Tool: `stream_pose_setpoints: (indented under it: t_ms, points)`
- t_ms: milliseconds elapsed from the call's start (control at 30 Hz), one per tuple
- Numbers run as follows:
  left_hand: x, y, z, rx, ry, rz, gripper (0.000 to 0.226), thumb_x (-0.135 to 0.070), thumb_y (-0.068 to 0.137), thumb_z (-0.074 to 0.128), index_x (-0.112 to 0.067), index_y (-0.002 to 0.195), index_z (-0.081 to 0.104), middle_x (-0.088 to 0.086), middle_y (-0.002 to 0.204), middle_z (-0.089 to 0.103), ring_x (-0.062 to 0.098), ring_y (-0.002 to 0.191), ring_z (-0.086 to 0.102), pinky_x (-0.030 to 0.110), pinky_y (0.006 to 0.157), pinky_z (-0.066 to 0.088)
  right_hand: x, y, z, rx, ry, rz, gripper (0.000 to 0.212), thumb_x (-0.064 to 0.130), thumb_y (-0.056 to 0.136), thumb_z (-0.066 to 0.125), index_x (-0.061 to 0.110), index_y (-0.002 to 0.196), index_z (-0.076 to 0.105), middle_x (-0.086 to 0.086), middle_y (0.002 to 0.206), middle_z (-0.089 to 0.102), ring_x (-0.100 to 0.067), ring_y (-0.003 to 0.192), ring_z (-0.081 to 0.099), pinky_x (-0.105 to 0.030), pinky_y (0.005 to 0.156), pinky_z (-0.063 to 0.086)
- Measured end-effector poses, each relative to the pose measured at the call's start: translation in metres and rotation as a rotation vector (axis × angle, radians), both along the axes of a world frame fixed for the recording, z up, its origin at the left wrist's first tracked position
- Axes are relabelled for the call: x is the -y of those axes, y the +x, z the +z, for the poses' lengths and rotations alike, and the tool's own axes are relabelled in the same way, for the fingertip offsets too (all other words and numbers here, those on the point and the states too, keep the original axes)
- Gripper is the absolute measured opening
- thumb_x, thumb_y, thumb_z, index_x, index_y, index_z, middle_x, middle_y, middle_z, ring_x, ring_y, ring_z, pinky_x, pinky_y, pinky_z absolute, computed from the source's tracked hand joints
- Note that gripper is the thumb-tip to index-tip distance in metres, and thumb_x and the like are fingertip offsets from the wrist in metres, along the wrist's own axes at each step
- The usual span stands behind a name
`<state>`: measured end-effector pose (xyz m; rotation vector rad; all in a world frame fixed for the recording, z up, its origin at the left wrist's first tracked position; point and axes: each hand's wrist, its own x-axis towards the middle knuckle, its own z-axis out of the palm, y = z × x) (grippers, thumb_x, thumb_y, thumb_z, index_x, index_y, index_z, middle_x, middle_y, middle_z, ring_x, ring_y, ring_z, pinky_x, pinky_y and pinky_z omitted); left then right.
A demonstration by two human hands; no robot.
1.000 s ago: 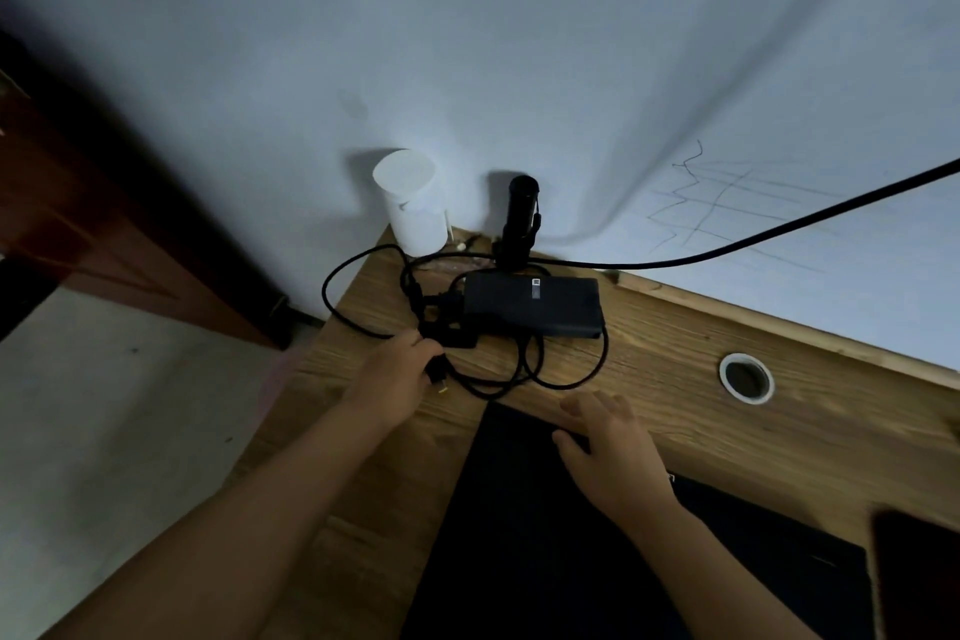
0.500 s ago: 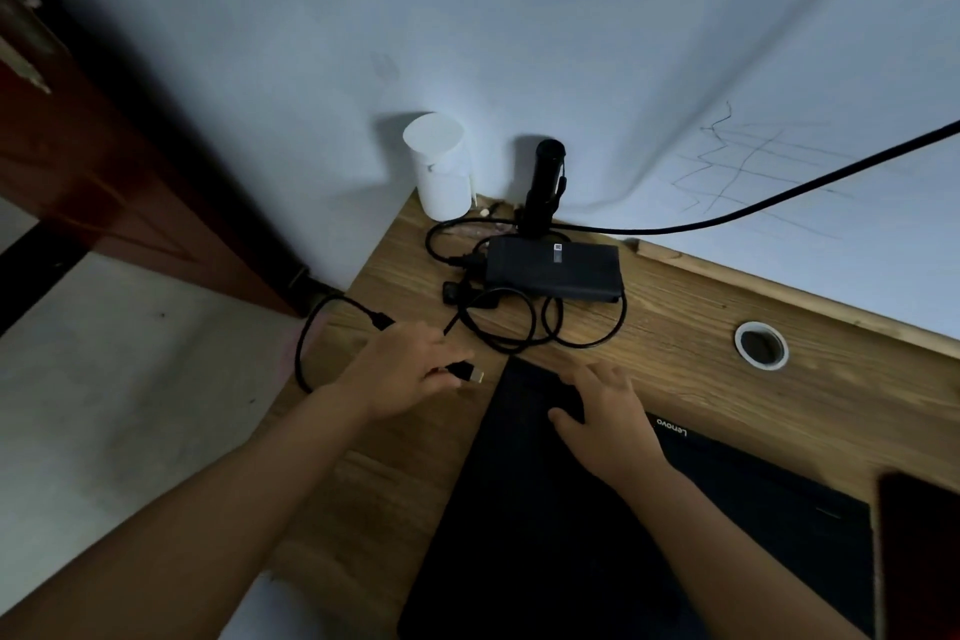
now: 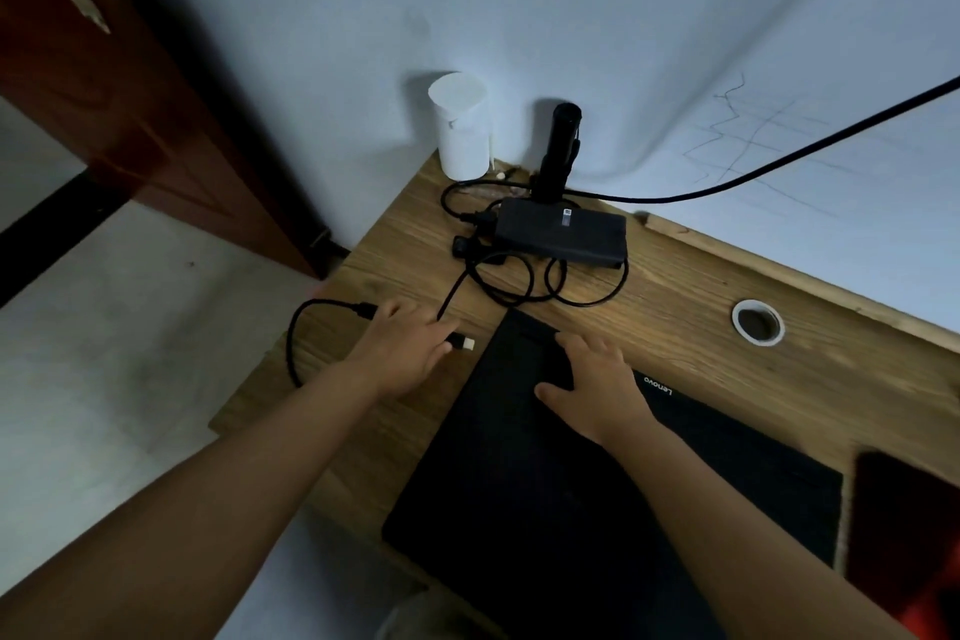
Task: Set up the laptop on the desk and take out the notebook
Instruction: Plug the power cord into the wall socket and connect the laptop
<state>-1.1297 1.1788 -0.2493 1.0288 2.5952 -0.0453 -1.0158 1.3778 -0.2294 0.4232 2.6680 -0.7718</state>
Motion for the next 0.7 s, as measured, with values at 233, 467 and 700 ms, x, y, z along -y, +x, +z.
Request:
stream_pose_setpoints:
  t_ms: [233, 467, 700]
  points:
    - [-0.003, -0.021, -0.01, 0.082, 0.21, -0.068, 0.034, -0.031, 0.095, 0.04, -0.026, 0.128, 0.041, 0.0, 0.125, 0.055, 0.017, 0.116, 0.047, 0.038, 0.103, 0.028, 0.012, -0.024, -0.008, -0.027, -0.01, -0.086, 0.07, 0.039, 0.079, 0.065, 0.02, 0.138, 0.032, -0.005, 0.145, 0.036, -0.026, 0.134, 0.027, -0.043, 0.109, 0.027]
    - [-0.002, -0.054, -0.038, 0.149, 0.403, -0.197, 0.028, -0.03, 0.086, 0.055, -0.022, 0.113, 0.056, 0.004, 0.102, 0.059, 0.021, 0.095, 0.054, 0.037, 0.087, 0.036, 0.027, -0.054, -0.024, 0.053, -0.03, -0.117, 0.082, 0.046, 0.071, 0.07, 0.025, 0.14, 0.029, -0.003, 0.146, 0.029, -0.025, 0.135, 0.019, -0.044, 0.111, 0.018]
    - [-0.01, -0.06, -0.051, 0.017, 0.534, -0.278, 0.027, -0.024, 0.073, 0.071, -0.012, 0.097, 0.066, 0.01, 0.097, 0.055, 0.025, 0.091, 0.052, 0.038, 0.079, 0.04, 0.03, -0.06, -0.026, 0.064, -0.009, -0.099, 0.09, 0.05, 0.064, 0.073, 0.029, 0.138, 0.028, 0.003, 0.138, 0.026, -0.018, 0.13, 0.014, -0.034, 0.106, 0.014]
